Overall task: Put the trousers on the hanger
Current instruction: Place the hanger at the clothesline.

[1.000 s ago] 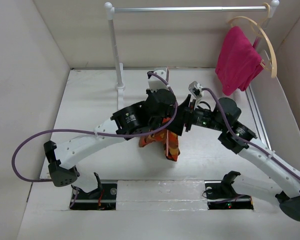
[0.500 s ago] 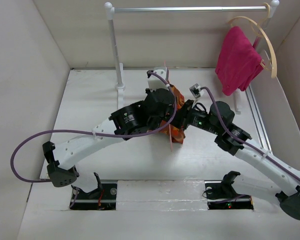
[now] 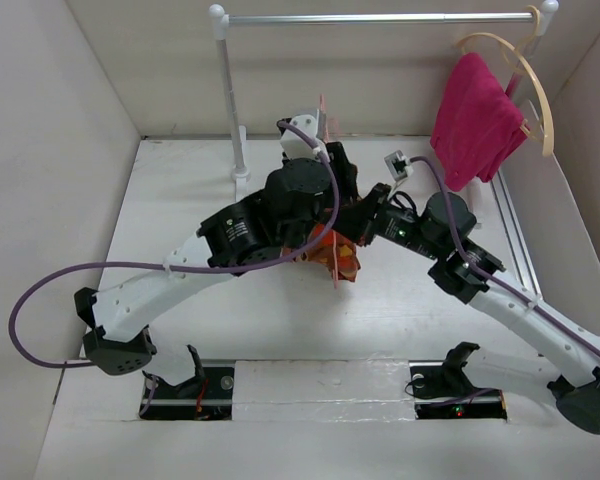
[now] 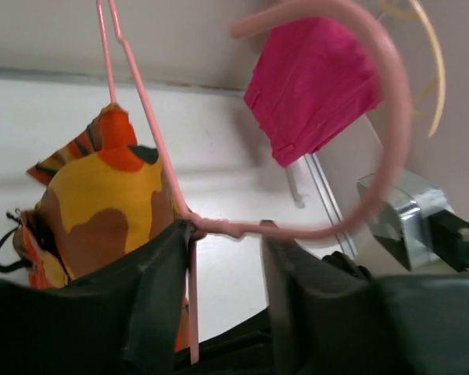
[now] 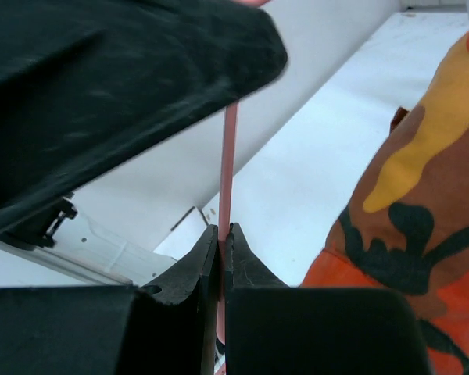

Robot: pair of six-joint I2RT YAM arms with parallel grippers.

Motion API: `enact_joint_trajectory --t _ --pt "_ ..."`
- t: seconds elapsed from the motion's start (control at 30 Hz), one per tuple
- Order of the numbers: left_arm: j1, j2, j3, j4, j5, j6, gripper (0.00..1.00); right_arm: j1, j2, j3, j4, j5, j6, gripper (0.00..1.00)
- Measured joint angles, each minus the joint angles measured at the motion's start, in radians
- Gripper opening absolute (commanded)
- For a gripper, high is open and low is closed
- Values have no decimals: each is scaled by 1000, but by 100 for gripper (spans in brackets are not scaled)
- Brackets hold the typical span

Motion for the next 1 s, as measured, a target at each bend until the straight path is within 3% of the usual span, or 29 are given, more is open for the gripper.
enact_joint_trajectory --t 0.03,0.23,0.27,0.33,0.57,0.7,1.0 --pt "0 -4 7 18 4 -2 57 0 12 18 -3 -1 0 0" --pt "-1 -75 10 108 36 20 89 -24 56 77 -31 -18 3 0" --pt "-1 -76 10 109 36 20 89 -34 62 80 -33 -25 3 0" --pt "-1 -101 10 126 43 35 99 -62 75 85 -41 -41 2 0" --pt "-2 -190 13 162 40 98 99 -184 128 116 -75 -97 2 0" --pt "-3 -254 3 161 8 112 99 -312 166 172 -89 -154 2 0" --pt "2 -453 -314 47 -27 -15 99 -683 349 406 -100 -291 -5 0"
